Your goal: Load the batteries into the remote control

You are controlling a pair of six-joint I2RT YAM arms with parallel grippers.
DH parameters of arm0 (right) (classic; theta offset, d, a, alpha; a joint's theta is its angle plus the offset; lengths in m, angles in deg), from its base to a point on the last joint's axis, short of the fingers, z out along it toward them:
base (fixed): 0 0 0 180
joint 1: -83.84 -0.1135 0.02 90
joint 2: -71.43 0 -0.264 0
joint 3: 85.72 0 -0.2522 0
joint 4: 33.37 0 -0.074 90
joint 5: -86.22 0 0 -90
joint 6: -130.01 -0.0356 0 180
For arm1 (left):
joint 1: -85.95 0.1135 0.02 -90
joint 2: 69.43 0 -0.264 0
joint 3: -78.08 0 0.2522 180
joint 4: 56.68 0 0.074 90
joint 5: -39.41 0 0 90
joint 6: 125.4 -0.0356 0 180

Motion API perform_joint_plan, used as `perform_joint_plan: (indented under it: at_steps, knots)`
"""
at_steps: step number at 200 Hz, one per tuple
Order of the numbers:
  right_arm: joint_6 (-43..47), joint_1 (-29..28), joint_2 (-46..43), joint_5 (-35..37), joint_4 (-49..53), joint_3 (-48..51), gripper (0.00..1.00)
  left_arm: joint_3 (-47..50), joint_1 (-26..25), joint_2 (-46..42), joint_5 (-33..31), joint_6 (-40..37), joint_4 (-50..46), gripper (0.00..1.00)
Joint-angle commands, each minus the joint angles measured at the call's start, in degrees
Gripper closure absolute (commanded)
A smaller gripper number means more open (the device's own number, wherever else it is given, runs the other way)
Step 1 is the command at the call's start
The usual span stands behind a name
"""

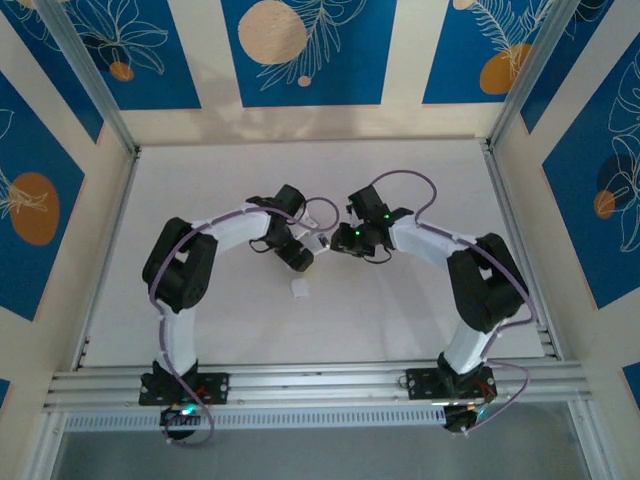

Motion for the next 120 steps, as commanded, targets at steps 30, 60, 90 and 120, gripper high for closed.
perform_joint_plan:
  at_steps: [30,60,90,120]
  knots:
    - [-3.9,-0.3,5.3,-2.4,-1.2,-4.9,0.77,-1.1,1.6,1.0,3.2,-4.1,-1.1,0.27]
    - [-4.2,-0.5,7.3,-3.9,-1.4,-6.4,0.78,-1.5,2.3,1.6,5.0,-4.4,-1.5,0.3]
    - [-4.6,-0.5,8.6,-3.6,-0.5,-7.7,0.79,-1.5,2.6,1.4,5.7,-5.0,-1.5,0.32]
    - [-4.6,-0.7,9.0,-3.3,0.3,-8.0,0.79,-1.4,2.6,1.4,5.7,-5.7,-1.8,0.33]
